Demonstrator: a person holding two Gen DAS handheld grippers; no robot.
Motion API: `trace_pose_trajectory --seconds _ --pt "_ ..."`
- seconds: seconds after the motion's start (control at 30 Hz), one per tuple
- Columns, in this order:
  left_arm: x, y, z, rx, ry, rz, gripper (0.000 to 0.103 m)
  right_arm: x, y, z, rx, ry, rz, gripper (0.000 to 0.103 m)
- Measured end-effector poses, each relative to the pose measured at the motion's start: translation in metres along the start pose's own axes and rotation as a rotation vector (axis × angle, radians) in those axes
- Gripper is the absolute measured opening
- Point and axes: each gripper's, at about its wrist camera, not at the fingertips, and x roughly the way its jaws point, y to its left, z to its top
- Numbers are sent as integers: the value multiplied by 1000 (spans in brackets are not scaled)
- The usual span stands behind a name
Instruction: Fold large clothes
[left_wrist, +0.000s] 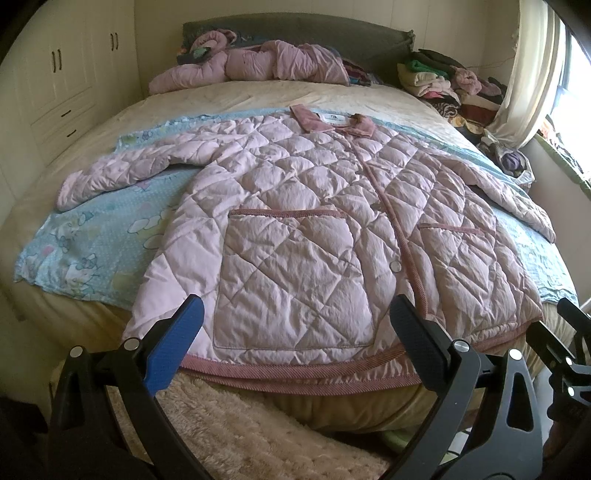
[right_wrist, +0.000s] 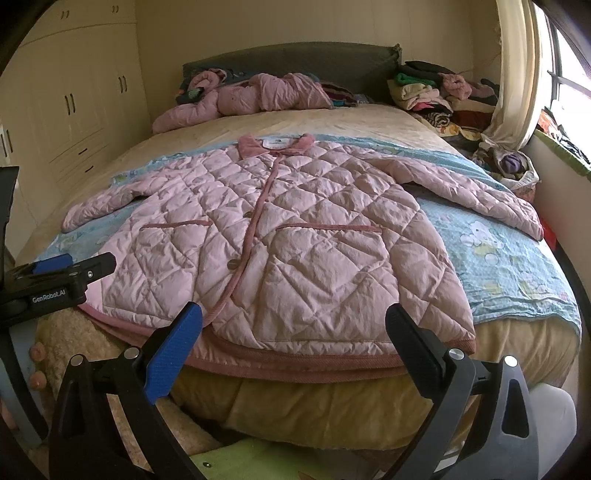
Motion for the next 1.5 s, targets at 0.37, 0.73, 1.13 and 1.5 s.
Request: trace_pose_trajectory --seconds 0.37,0.73,1.13,1.5 --pt "0 0 0 0 -2 0 94 -1 4 0 -9 3 2 99" --pt "0 0 0 0 -6 0 94 2 5 -1 -3 5 5 99" --pt "-1 0 0 2 -7 -1 94 9 2 0 2 14 12 99" --pt "5 -3 32 0 -11 16 94 29 0 19 27 32 36 99"
